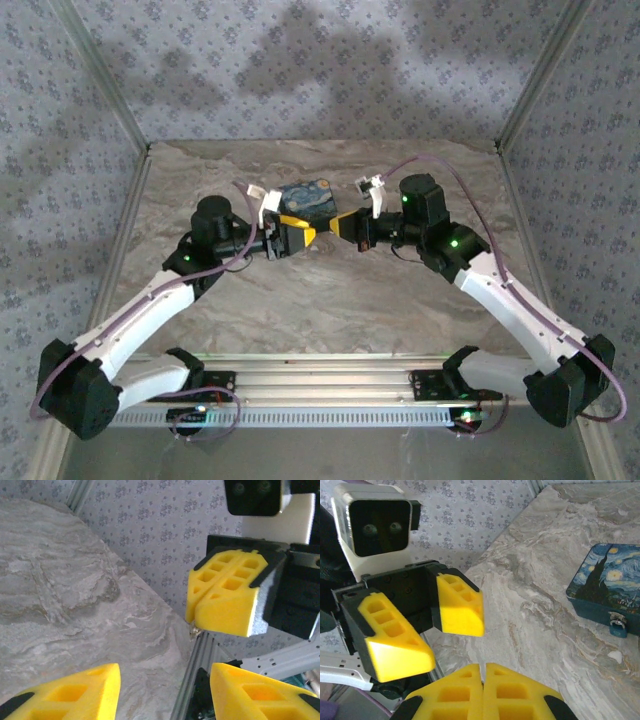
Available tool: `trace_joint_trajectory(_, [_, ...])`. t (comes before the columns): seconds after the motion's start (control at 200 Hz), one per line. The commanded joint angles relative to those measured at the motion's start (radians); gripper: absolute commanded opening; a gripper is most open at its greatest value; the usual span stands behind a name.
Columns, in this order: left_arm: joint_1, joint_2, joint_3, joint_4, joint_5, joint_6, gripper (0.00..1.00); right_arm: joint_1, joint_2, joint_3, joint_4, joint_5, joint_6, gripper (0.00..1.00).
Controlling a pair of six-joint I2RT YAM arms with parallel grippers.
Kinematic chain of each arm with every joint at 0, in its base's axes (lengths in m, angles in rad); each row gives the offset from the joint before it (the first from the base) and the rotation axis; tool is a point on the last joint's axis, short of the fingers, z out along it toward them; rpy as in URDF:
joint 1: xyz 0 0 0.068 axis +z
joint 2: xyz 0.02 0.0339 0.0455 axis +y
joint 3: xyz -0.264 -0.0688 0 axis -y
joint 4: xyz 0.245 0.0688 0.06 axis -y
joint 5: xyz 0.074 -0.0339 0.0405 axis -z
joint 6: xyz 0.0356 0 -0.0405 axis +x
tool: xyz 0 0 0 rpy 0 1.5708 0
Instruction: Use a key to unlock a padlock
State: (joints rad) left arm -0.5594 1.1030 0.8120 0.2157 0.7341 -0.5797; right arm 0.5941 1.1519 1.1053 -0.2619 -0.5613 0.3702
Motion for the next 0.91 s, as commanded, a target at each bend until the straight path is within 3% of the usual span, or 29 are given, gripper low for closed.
trace_joint_trajectory(0.0, [-0.016,0.041,-0.005,0.122,0.005,-0.086,0.49,-0.013,0.025,0.024,0.037,0.009,0.065,0.0])
trace_joint_trajectory(0.53, [-0.057,0.115,0.029,0.191,0.004,-0.096,0.35,-0.014,0.043,-0.004,0.112,-0.024,0.162,0.0])
trace_joint_trajectory(0.904, [-0.056,0.116,0.043,0.196,0.013,-0.091,0.33,-0.006,0.064,-0.015,0.132,-0.052,0.177,0.0])
